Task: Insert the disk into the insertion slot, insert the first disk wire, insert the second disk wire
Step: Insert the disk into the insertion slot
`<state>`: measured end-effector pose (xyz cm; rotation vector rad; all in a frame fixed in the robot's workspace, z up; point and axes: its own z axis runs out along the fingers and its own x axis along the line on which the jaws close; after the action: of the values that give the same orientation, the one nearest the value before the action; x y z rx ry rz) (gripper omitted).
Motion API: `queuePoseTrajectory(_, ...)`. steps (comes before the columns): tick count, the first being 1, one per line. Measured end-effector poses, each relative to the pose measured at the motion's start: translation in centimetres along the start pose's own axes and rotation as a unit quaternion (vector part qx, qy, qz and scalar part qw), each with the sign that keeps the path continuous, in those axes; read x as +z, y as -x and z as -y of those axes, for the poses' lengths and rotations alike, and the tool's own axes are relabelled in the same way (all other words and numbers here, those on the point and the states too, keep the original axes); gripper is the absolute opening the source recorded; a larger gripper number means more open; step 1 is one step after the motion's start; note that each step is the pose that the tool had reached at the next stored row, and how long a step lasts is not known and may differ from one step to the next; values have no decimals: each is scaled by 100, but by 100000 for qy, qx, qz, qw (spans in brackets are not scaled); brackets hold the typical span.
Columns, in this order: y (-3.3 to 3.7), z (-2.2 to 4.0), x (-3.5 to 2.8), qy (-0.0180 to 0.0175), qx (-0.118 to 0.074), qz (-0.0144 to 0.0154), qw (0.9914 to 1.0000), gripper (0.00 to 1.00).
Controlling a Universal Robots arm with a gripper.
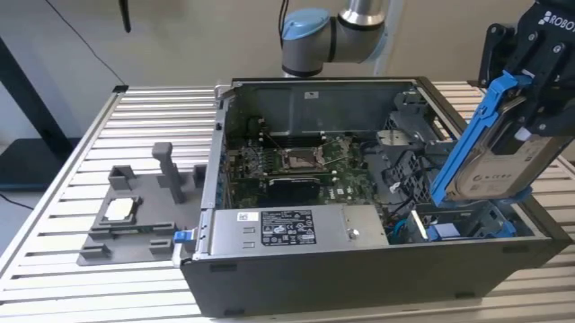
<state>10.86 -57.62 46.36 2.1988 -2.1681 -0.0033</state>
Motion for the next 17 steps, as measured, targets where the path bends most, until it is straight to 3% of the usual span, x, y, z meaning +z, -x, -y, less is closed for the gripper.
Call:
queuePoseTrajectory(2,0,4,11,1,10,-153,100000,33)
queuePoseTrajectory(8,1,5,17,-5,10,-152,100000,33)
queuePoseTrajectory(13,4,9,72,-46,13,-160,100000,33)
queuePoseTrajectory(17,5,12,98,-393,14,30,99999,33)
